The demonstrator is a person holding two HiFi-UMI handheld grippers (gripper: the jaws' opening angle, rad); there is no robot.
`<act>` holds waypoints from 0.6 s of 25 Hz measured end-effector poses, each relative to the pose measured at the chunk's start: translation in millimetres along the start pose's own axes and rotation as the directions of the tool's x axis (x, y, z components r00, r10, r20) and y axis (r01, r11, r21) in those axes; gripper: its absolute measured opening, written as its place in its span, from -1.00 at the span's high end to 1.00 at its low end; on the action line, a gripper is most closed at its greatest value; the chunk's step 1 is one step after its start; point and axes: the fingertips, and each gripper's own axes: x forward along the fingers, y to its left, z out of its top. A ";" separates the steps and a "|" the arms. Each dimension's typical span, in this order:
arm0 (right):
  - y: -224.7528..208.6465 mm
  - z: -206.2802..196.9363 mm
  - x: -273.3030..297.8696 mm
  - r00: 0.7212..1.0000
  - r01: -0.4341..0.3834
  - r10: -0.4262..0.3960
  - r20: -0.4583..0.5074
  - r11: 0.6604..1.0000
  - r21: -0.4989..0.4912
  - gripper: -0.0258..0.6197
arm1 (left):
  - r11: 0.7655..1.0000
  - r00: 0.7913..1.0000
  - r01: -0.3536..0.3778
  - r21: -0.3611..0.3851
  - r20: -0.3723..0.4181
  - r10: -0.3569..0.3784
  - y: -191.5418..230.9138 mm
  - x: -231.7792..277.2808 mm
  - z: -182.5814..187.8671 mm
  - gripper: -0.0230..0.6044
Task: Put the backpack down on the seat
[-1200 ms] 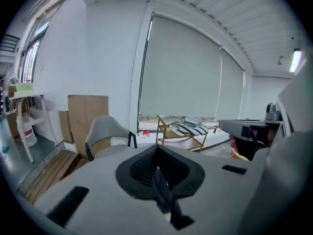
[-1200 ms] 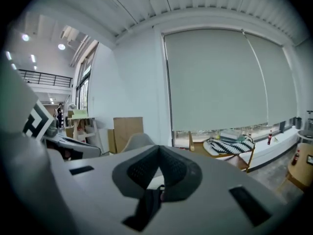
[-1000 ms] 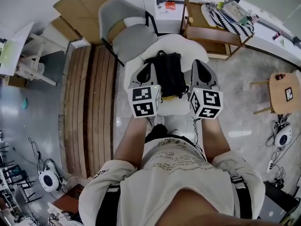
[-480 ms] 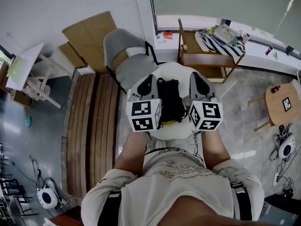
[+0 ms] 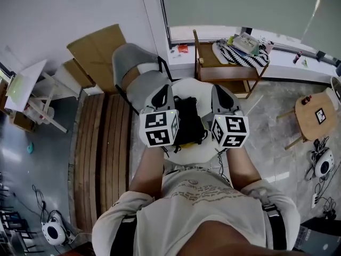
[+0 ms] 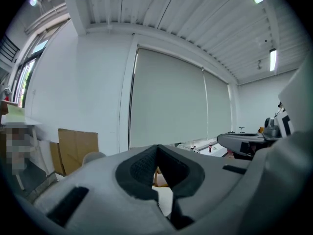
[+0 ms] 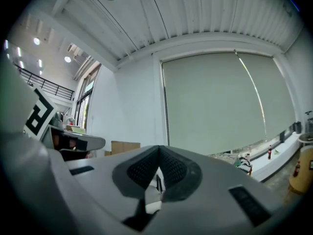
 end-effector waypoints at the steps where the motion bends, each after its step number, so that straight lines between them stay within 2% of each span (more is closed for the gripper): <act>1: -2.6 0.0 -1.7 1.000 0.004 -0.004 -0.001 1.000 0.003 0.84 | 1.000 1.000 0.003 -0.005 -0.001 -0.003 -1.5 -0.3 0.1 0.86; 15: -4.2 -0.8 -12.3 1.000 -0.005 0.005 -0.009 1.000 0.001 0.84 | 1.000 1.000 0.018 0.008 -0.012 -0.018 -14.3 -10.4 -6.5 0.86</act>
